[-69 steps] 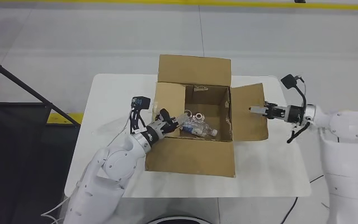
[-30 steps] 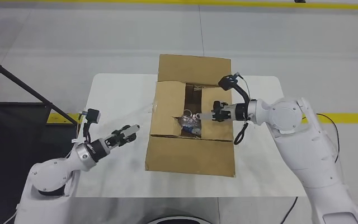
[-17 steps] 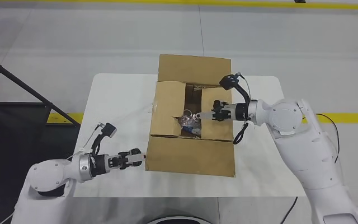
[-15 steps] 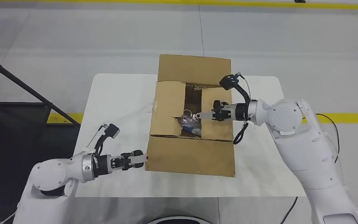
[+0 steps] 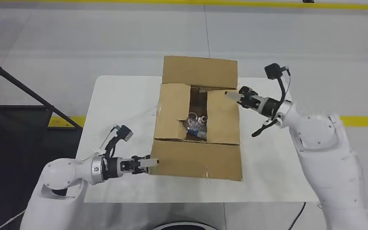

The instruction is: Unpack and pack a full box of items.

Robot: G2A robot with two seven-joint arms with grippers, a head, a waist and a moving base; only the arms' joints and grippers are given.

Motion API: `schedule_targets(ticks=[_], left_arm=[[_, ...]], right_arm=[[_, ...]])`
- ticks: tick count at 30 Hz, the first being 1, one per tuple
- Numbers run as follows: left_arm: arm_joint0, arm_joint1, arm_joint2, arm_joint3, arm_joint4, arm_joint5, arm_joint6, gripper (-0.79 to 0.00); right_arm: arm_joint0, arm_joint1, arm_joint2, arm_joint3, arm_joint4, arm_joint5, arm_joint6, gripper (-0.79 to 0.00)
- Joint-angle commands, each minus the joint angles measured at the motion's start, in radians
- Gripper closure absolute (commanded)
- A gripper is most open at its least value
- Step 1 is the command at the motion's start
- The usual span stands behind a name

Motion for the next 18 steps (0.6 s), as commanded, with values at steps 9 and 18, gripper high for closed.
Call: schedule_targets(ticks=[9, 18], left_arm=[[-0.005, 0.000, 0.033, -0.032, -0.118, 0.007, 0.121, -0.785], [-0.028, -0.005, 0.060, -0.056, -0.183, 0.029, 0.318, -0.785]], right_arm=[[0.200, -0.032, -0.066, 0.277, 0.131, 0.058, -0.061, -0.785], [0.388, -0.094, -0.238, 0.542, 0.084, 0.141, -0.169, -0.785]])
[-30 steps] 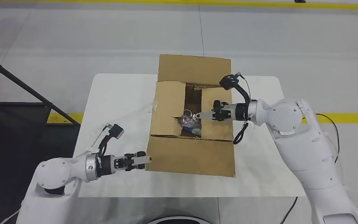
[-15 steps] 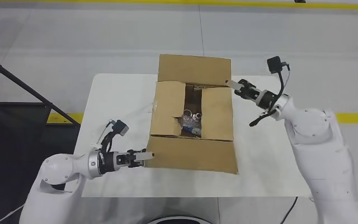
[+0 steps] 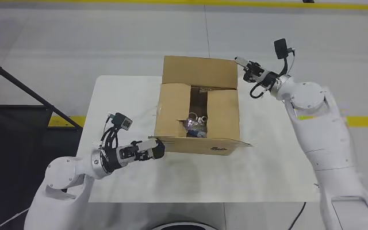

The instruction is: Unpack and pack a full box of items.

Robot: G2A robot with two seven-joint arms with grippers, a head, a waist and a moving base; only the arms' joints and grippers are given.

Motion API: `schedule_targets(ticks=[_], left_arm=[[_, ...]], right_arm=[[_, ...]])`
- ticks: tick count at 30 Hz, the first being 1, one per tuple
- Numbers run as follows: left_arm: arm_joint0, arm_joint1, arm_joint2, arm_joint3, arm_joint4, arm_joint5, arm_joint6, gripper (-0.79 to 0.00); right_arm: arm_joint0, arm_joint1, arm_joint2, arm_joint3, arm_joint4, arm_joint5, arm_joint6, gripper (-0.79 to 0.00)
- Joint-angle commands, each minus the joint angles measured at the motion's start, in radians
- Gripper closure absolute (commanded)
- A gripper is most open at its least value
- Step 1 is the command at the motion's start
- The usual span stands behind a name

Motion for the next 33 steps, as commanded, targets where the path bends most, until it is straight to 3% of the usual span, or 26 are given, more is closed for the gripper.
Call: schedule_targets(ticks=[1, 11, 17, 25, 33], left_arm=[[-0.009, -0.003, 0.011, 0.002, -0.014, 0.025, 0.076, -0.785], [-0.060, -0.013, 0.086, -0.004, 0.015, 0.086, 0.322, -0.785], [-0.084, -0.019, 0.126, 0.005, 0.062, 0.105, 0.452, -0.785], [-0.094, -0.024, 0.169, -0.004, 0.183, 0.114, 0.577, -0.785], [-0.107, -0.030, 0.220, 0.002, 0.300, 0.105, 0.677, -0.785]], right_arm=[[0.039, -0.016, -0.037, 0.061, -0.001, 0.011, -0.010, -0.785], [0.175, -0.094, -0.175, 0.310, 0.018, -0.030, 0.015, -0.785], [0.225, -0.120, -0.166, 0.446, 0.147, -0.197, 0.145, -0.785], [0.253, -0.119, -0.117, 0.555, 0.243, -0.356, 0.246, -0.785], [0.217, -0.088, -0.055, 0.504, 0.296, -0.479, 0.368, -0.785]])
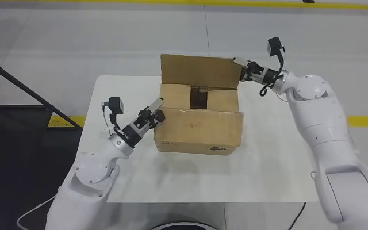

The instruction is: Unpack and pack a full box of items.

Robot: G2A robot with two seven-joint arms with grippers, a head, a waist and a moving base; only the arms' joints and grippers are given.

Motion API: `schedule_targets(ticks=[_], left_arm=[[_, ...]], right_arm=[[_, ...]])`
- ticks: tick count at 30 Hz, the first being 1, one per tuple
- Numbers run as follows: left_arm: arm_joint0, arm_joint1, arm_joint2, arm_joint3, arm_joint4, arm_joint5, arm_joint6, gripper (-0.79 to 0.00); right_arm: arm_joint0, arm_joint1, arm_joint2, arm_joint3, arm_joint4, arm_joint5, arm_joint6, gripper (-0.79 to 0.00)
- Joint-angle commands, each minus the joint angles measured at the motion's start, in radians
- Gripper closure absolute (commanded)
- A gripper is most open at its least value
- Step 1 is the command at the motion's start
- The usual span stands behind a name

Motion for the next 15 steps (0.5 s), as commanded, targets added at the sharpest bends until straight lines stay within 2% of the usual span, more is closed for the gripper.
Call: schedule_targets(ticks=[1, 8, 15], left_arm=[[-0.005, -0.002, 0.010, 0.003, 0.010, -0.001, 0.011, -0.785], [-0.017, -0.006, 0.040, 0.010, 0.055, -0.004, 0.030, -0.785], [-0.026, -0.009, 0.066, 0.014, 0.102, -0.005, 0.046, -0.785]], right_arm=[[-0.017, 0.010, 0.020, -0.028, 0.022, -0.025, 0.042, -0.785], [-0.097, 0.053, 0.087, -0.170, 0.060, -0.039, 0.175, -0.785], [-0.204, 0.095, 0.133, -0.376, 0.001, 0.059, 0.255, -0.785]])
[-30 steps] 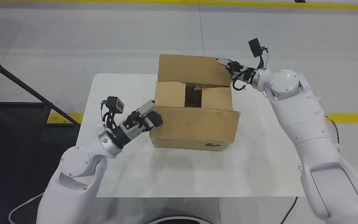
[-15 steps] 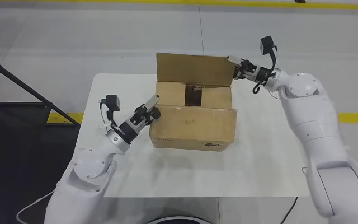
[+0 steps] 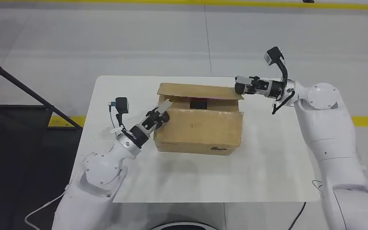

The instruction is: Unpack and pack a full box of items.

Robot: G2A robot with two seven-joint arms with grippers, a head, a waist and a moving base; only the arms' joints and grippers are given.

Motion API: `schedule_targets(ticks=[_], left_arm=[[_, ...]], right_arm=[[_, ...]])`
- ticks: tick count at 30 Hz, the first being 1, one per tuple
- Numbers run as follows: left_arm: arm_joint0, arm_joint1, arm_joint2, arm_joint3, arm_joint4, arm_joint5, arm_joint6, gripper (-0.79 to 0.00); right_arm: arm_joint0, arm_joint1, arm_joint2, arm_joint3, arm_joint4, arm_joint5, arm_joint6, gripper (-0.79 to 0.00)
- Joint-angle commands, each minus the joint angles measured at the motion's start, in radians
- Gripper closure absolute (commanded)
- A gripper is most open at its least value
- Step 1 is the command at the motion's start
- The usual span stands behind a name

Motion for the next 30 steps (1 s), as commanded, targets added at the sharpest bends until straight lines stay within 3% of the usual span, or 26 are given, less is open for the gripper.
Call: schedule_targets(ticks=[1, 6, 18, 24, 30], left_arm=[[-0.005, -0.001, 0.009, 0.004, 0.011, 0.003, 0.004, -0.785], [-0.038, -0.006, 0.046, 0.023, 0.063, 0.017, -0.002, -0.785], [-0.099, -0.022, 0.111, 0.081, 0.110, 0.050, 0.035, -0.785], [-0.089, -0.025, 0.094, 0.069, 0.087, 0.026, 0.055, -0.785], [-0.048, -0.025, 0.015, 0.028, 0.050, -0.016, 0.143, -0.785]], right_arm=[[-0.033, 0.010, 0.010, -0.066, -0.003, 0.032, 0.031, -0.785], [-0.089, 0.027, 0.038, -0.147, -0.005, 0.114, 0.030, -0.785], [-0.140, 0.041, 0.051, -0.205, 0.077, 0.160, 0.101, -0.785], [-0.132, 0.040, 0.026, -0.189, 0.074, 0.176, 0.114, -0.785], [-0.123, 0.035, -0.006, -0.153, 0.068, 0.180, 0.116, -0.785]])
